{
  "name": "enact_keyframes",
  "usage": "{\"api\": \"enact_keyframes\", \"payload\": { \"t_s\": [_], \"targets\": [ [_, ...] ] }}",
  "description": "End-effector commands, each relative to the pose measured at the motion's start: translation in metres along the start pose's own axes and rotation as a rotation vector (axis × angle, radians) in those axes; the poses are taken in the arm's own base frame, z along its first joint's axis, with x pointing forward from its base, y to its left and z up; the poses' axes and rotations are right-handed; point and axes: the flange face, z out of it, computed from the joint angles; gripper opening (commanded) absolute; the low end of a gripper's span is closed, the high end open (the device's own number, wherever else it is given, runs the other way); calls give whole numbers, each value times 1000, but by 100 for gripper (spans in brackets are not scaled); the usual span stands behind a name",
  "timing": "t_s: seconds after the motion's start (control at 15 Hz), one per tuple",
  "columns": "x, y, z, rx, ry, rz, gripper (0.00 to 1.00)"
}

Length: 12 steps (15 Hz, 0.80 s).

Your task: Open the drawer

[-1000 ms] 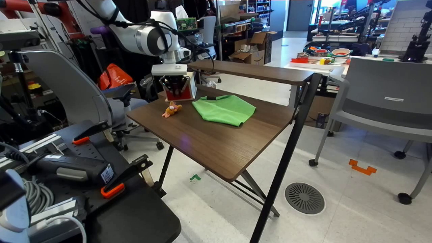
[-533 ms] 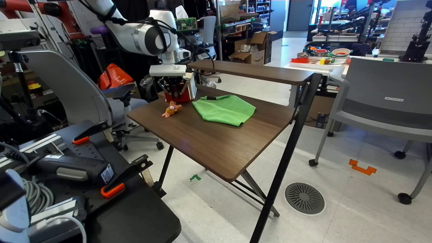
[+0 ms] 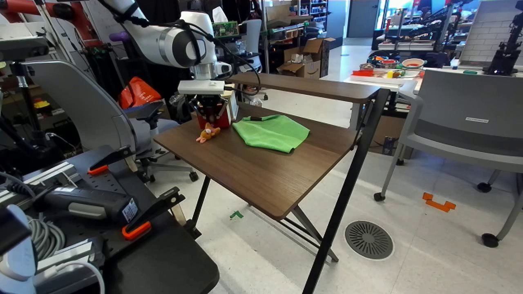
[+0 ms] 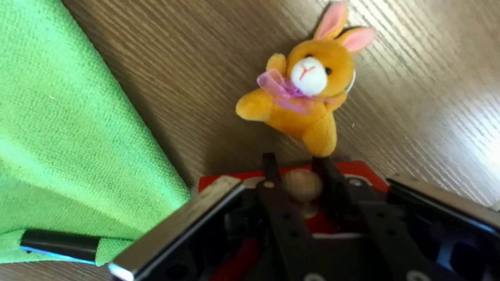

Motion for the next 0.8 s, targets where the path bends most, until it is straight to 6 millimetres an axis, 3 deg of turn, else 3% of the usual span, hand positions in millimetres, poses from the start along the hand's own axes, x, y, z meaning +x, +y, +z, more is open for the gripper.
{"api": "enact_keyframes", "payload": {
  "t_s": [0.0, 0.07, 0.13, 0.27, 0.6, 0.73],
  "targets": [
    [-16, 10, -14, -21, -23, 27, 7],
    [-17, 9, -14, -20, -26, 29, 7],
    [-18, 9, -14, -15, -28, 31, 52],
    [-20, 11, -13, -16, -32, 39, 60],
    [-25, 19, -15, -14, -32, 63, 98],
    [-24, 17, -22, -15, -29, 67, 100]
  ]
}}
